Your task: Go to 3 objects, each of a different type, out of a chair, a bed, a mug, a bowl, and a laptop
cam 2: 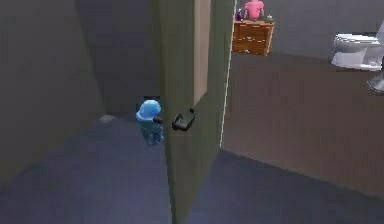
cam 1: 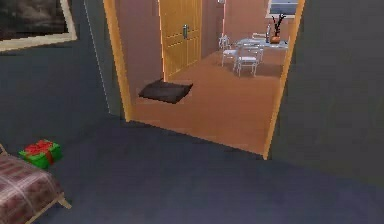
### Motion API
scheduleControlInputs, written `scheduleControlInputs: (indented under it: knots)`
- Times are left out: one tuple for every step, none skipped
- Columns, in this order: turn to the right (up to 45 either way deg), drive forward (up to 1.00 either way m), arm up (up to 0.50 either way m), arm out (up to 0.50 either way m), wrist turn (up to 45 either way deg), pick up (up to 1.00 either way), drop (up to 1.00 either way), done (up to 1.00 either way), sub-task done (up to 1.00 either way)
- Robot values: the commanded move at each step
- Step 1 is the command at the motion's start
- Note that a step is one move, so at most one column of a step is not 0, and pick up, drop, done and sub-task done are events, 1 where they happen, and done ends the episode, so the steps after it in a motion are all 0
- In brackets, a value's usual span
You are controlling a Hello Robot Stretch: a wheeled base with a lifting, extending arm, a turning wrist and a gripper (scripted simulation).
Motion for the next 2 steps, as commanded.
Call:
scheduleControlInputs:
  knots:
    - [0.0, 1.0, 0.0, 0.0, 0.0, 0.0, 0.0, 0.0, 0.0]
    - [0.0, 0.85, 0.0, 0.0, 0.0, 0.0, 0.0, 0.0, 0.0]
